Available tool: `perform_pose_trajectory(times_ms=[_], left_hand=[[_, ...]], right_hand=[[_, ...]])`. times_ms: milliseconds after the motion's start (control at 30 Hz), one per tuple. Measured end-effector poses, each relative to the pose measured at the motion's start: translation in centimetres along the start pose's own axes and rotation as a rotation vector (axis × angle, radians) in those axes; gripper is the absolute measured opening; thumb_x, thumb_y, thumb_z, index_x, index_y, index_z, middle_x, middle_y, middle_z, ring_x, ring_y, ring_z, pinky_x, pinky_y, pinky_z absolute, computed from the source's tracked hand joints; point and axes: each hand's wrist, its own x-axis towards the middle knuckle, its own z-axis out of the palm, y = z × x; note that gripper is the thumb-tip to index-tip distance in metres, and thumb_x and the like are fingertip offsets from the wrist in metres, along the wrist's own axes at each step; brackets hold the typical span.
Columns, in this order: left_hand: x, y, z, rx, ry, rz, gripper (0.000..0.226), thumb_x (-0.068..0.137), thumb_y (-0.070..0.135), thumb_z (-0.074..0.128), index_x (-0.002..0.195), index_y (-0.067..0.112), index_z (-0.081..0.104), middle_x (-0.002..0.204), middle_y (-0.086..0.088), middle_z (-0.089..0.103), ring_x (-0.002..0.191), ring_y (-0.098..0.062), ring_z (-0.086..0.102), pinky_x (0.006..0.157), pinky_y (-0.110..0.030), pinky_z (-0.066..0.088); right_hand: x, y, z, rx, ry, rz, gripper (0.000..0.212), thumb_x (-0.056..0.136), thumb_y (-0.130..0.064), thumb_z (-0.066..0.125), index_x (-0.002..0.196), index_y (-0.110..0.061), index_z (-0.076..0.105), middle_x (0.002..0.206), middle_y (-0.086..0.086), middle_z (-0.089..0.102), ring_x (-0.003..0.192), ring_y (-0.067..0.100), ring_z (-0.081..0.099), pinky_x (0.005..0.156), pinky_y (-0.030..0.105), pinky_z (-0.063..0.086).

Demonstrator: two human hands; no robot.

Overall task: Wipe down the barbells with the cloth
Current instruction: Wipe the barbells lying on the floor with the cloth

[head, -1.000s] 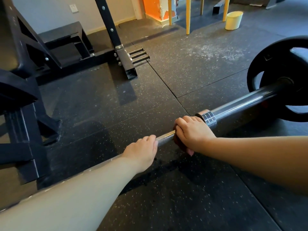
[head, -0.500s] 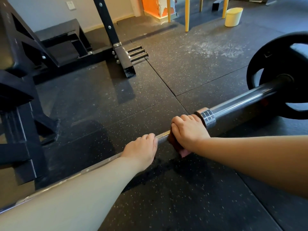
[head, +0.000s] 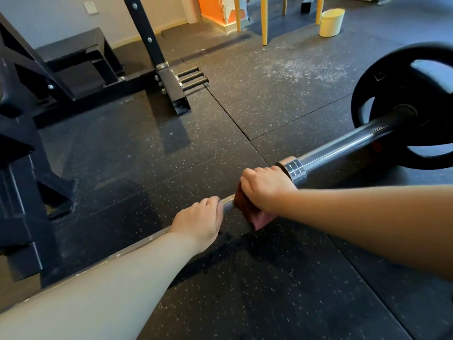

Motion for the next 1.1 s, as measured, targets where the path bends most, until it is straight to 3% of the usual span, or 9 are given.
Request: perform_pose_trajectory(times_ms=[67,167,300,433,600,733,833,933,1100], left_hand=[[0.0,0.0,0.1,0.036,0.004,0.001,0.045,0.109,0.047,0.018,0.134,0.025,0.047,0.12,0.006,0.062,0.096,-0.013,0.065,0.077,-0.037,0.06],[-0.1,0.0,0.0,0.047,-0.003,0.004,0.046,0.108,0.047,0.018,0.136,0.024,0.046,0.119,0.006,0.062,0.094,-0.012,0.065,0.075,-0.032,0.06],[0.0,0.1,0.0,0.007,0.012,-0.006,0.044,0.109,0.047,0.018,0.132,0.025,0.048,0.116,0.007,0.062,0.091,-0.012,0.063,0.073,-0.034,0.059],[0.1,0.1,0.0,-0.023,0.003,-0.028,0.041,0.109,0.045,0.021,0.132,0.026,0.048,0.116,0.008,0.062,0.093,-0.013,0.062,0.073,-0.032,0.053],[-0.2,0.1,-0.3,-0.027,-0.024,-0.011,0.044,0.109,0.046,0.02,0.135,0.024,0.047,0.12,0.005,0.061,0.096,-0.013,0.063,0.078,-0.036,0.058],[-0.3,-0.1,-0.2,-0.042,-0.042,0.003,0.045,0.109,0.047,0.02,0.137,0.023,0.046,0.12,0.005,0.062,0.095,-0.012,0.064,0.077,-0.036,0.06],[-0.1,0.0,-0.2,-0.07,-0.033,-0.025,0.043,0.109,0.047,0.02,0.133,0.025,0.048,0.118,0.007,0.062,0.093,-0.011,0.062,0.076,-0.035,0.056],[0.1,0.1,-0.3,-0.089,-0.043,-0.046,0.042,0.109,0.046,0.02,0.131,0.026,0.049,0.115,0.007,0.061,0.093,-0.012,0.061,0.074,-0.033,0.052],[-0.1,0.0,-0.4,-0.068,-0.06,-0.027,0.046,0.109,0.046,0.018,0.138,0.023,0.046,0.125,0.003,0.061,0.102,-0.016,0.063,0.079,-0.037,0.054]], right_hand=[[-2.8,0.5,2.6,0.017,0.186,-0.086,0.039,0.108,-0.042,0.027,0.13,-0.02,0.051,0.125,0.007,0.057,0.119,0.031,0.053,0.109,0.046,0.036],[-3.9,1.4,3.4,0.042,0.171,-0.161,0.049,0.108,-0.047,0.02,0.143,-0.022,0.044,0.134,0.005,0.052,0.126,0.028,0.048,0.117,0.048,0.031],[0.5,0.4,-1.1,-0.005,-0.085,-0.104,0.033,0.109,-0.038,0.03,0.116,-0.018,0.056,0.116,0.008,0.061,0.108,0.032,0.06,0.092,0.043,0.046],[4.1,-0.9,-2.6,-0.02,-0.383,-0.006,0.037,0.109,-0.025,0.034,0.132,-0.006,0.055,0.135,0.018,0.055,0.121,0.038,0.056,0.096,0.044,0.047],[-2.1,-0.8,1.8,0.074,0.168,-0.049,0.035,0.108,-0.043,0.027,0.122,-0.023,0.052,0.116,0.004,0.059,0.11,0.028,0.055,0.1,0.043,0.037],[-2.8,-0.3,2.0,0.055,0.112,-0.119,0.039,0.108,-0.047,0.027,0.129,-0.024,0.049,0.117,0.002,0.057,0.108,0.025,0.054,0.103,0.043,0.039],[0.8,-0.9,-1.0,0.123,-0.113,-0.006,0.033,0.108,-0.04,0.029,0.114,-0.02,0.055,0.117,0.007,0.062,0.102,0.029,0.058,0.088,0.041,0.046],[3.2,-1.8,-2.1,0.113,-0.29,0.058,0.035,0.109,-0.029,0.031,0.125,-0.013,0.059,0.131,0.009,0.057,0.117,0.034,0.057,0.094,0.043,0.048],[-1.7,-2.5,2.0,0.115,0.162,-0.015,0.034,0.107,-0.039,0.029,0.122,-0.02,0.054,0.117,0.005,0.06,0.112,0.03,0.055,0.103,0.044,0.035]])
